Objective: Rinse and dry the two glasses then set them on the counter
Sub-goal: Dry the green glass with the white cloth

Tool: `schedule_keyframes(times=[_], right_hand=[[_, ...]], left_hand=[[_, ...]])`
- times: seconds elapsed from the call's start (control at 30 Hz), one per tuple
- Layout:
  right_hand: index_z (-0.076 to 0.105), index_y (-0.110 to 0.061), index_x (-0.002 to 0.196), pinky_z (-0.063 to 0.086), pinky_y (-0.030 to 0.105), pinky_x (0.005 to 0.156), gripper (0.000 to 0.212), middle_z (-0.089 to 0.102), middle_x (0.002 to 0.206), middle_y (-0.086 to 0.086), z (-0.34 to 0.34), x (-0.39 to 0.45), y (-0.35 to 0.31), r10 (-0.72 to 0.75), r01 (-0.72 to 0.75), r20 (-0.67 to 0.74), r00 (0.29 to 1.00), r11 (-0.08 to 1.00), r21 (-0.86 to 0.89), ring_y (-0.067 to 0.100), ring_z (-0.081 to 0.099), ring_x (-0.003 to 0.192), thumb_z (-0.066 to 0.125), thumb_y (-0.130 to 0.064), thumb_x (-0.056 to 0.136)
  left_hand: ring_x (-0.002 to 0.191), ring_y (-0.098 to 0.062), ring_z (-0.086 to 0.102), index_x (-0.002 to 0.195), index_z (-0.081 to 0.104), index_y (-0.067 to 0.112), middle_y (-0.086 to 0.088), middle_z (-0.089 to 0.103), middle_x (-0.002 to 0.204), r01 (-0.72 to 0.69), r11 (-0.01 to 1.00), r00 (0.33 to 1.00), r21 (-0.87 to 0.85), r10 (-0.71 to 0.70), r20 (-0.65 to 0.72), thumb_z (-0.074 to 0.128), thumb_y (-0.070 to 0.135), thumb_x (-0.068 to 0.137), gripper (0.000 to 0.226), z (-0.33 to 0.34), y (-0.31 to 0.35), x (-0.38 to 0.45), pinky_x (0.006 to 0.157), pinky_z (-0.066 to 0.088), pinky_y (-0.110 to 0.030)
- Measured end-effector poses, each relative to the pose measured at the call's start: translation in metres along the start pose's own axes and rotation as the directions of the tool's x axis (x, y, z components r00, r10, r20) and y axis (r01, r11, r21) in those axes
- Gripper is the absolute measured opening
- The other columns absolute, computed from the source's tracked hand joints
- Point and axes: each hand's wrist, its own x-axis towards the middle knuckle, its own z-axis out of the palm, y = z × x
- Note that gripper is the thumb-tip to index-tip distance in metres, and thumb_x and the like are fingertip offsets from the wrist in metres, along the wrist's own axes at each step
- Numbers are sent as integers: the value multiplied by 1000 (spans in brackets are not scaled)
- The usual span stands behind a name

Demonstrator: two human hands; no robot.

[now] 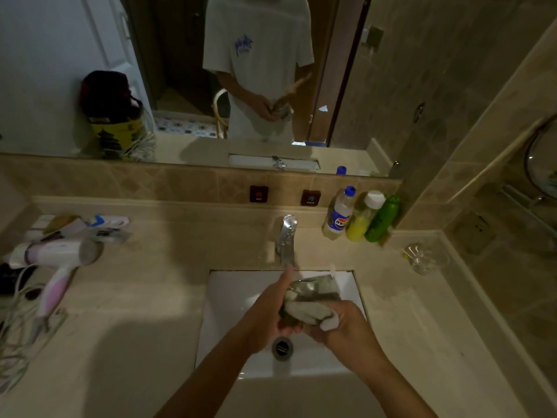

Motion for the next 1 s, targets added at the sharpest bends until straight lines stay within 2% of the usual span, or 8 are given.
schedule_keyframes(times=[0.07,0.13,0.23,0.4,0.53,0.7,0.87,1.0], right_hand=[[75,-43,82,51,16,65,43,75,85,-17,4,3,11,-39,33,-35,999,984,-176,-2,68,76,71,0,80],[78,-30,87,50,18,64,38,75,82,-10,1,4,16,-48,42,-56,997,993,-113,2,68,73,70,6,79],[78,-7,89,47,16,56,26,74,75,-2,-8,6,19,41,-44,26,999,990,131,8,68,68,72,10,70],[69,9,94,52,27,65,30,68,87,20,-24,10,22,136,-240,241,961,844,480,28,67,83,64,11,64],[76,-6,77,39,17,45,29,71,63,6,-21,4,20,70,-96,119,990,967,237,13,63,54,64,2,53],[76,2,85,56,48,65,33,75,76,12,-16,14,21,29,-38,217,976,999,36,21,69,71,68,18,57],[76,-10,73,53,21,53,41,74,67,0,-24,19,6,122,-171,430,894,982,77,10,70,62,59,27,67],[76,-5,82,56,28,71,38,73,78,10,-24,23,22,226,-331,453,863,929,167,21,69,76,61,27,68]], left_hand=[[86,-21,72,107,69,12,-8,78,86,45,997,998,-68,-43,40,42,54,103,51,-3,3,-2,88,62,-43],[65,-15,66,112,64,8,-2,72,71,-67,997,995,24,66,69,41,50,105,48,-2,4,-3,58,58,-30],[54,-14,58,116,57,15,-2,69,76,-233,944,972,233,235,19,52,39,103,28,-2,-4,3,47,44,-29],[89,-4,64,117,56,19,7,63,105,-596,548,788,587,541,295,73,28,91,32,-18,-6,10,72,52,-15],[94,-8,68,114,53,32,10,60,117,-496,710,868,500,385,314,74,21,91,32,-34,3,7,78,61,-31],[90,-20,69,126,57,11,-15,63,120,-21,990,912,142,-39,409,41,41,105,40,-27,12,-4,81,58,-34],[101,1,63,140,41,27,0,55,137,-203,861,939,467,37,341,56,29,103,40,-26,1,-1,85,56,-17],[93,-10,71,132,44,25,-3,72,111,-408,631,895,660,135,425,73,37,91,52,-25,-3,6,84,60,-30]])
